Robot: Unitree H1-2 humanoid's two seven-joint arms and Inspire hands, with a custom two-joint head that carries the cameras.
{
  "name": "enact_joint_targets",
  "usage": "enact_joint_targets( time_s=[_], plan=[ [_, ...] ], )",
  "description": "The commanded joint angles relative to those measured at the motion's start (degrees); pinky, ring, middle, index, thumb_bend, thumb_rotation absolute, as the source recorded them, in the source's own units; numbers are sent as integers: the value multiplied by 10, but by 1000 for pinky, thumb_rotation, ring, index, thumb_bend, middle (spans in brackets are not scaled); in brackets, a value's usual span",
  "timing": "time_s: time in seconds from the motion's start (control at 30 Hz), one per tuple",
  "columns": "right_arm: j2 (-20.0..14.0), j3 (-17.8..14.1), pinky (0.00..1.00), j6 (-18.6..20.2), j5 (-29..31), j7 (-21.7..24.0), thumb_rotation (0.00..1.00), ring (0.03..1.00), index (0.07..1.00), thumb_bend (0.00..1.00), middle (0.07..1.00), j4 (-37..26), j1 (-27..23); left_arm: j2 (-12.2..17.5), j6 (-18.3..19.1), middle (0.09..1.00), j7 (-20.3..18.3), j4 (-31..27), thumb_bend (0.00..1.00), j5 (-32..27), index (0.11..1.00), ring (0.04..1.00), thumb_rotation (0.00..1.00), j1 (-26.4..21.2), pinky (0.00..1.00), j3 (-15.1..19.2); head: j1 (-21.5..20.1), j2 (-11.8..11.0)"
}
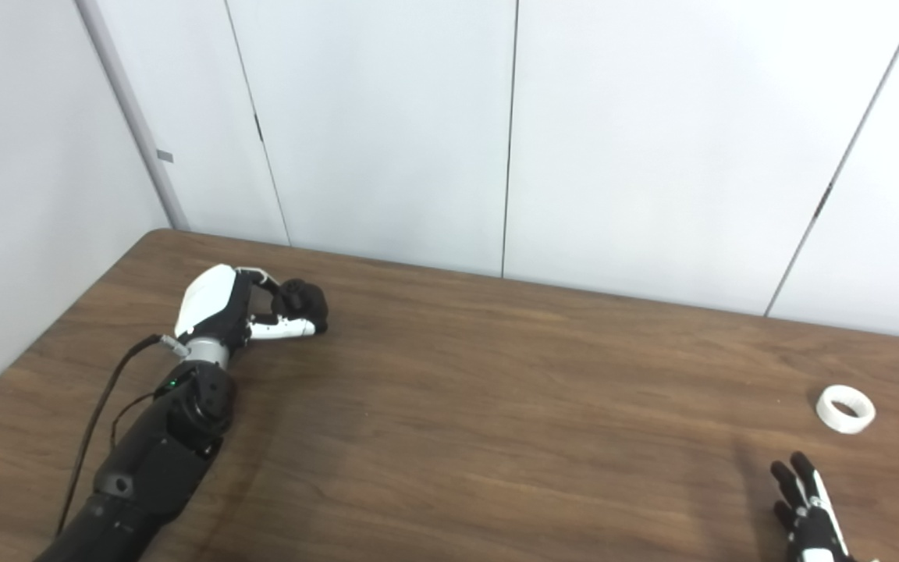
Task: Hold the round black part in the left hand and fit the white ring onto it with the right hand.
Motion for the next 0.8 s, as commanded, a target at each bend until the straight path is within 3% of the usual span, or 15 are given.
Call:
enact_joint_targets(
  time_s=[0.0, 0.23, 0.53, 0.63, 0.77],
  plan=[
    [10, 6, 1000, 8, -4, -7, 1000, 1000, 1000, 495, 951, 6, 19, 15, 2, 768, -4, -48, 523, 20, 483, 898, 47, -3, 1000, -3, -6, 0],
    [18, 12, 1000, 5, -21, -16, 1000, 995, 993, 491, 929, 11, 13, -5, 41, 762, -60, -179, 524, 45, 484, 888, 51, 46, 1000, -29, -26, 1],
    [30, 21, 1000, -1, -47, -26, 1000, 961, 983, 526, 918, 7, 8, -39, 49, 778, -143, -314, 524, 104, 484, 877, 59, 101, 1000, -95, -71, 14],
    [35, 22, 1000, -5, -50, -28, 1000, 946, 975, 520, 909, 3, 9, -51, 35, 784, -160, -340, 524, 141, 484, 875, 61, 114, 1000, -127, -88, 18],
    [41, 27, 1000, 1, -55, -32, 971, 947, 963, 526, 901, -7, 12, -65, -3, 777, -150, -350, 524, 183, 484, 871, 60, 132, 1000, -160, -109, 27]
  ],
)
